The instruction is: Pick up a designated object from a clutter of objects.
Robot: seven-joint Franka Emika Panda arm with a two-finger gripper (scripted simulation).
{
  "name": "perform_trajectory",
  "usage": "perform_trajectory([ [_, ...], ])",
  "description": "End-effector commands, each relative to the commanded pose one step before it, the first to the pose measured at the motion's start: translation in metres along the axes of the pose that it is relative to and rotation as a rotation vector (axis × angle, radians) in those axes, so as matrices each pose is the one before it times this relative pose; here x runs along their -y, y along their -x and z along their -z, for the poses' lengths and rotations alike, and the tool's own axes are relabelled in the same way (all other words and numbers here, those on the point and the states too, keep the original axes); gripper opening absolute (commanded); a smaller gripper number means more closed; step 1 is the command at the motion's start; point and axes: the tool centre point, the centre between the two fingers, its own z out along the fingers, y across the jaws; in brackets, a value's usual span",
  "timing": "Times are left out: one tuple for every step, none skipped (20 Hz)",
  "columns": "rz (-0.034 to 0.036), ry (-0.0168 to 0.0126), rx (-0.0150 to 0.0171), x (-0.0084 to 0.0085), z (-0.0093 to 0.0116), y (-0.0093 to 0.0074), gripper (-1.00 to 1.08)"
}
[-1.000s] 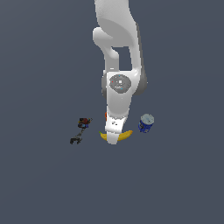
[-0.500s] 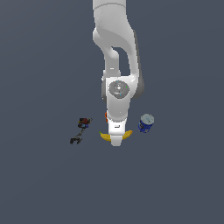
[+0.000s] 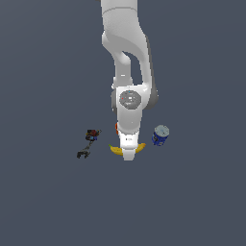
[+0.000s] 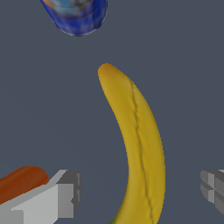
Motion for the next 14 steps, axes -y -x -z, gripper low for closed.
perform_trajectory([
  [0.00011,-0.00015,0.00000,0.00013,-0.00253,0.00009,1.00],
  [0.00069,0.00005,-0.00002,0.00009,-0.00229,-0.00026,1.00],
  [0.00000,0.00000,0.00000,0.00010,-0.00297,0.00015,1.00],
  [0.00069,0.00005,-0.00004,0.00014,-0.00358,-0.00019,1.00],
  [0.00000,0.00000,0.00000,0.00015,-0.00424,0.00022,1.00],
  [0.00069,0.00005,-0.00005,0.00018,-0.00482,-0.00013,1.00],
  [0.00069,0.00005,-0.00005,0.00018,-0.00541,-0.00010,1.00],
  [0.00069,0.00006,-0.00005,0.00014,-0.00532,-0.00011,1.00],
  [0.00000,0.00000,0.00000,0.00005,-0.00466,0.00023,1.00],
  [0.00068,0.00009,-0.00003,-0.00001,-0.00392,-0.00019,1.00],
  [0.00000,0.00000,0.00000,-0.00010,-0.00329,0.00015,1.00],
  [0.00000,0.00000,0.00000,-0.00015,-0.00264,0.00011,1.00],
  [0.00000,0.00000,0.00000,-0.00017,-0.00201,0.00008,1.00],
  [0.00000,0.00000,0.00000,-0.00016,-0.00141,0.00005,1.00],
])
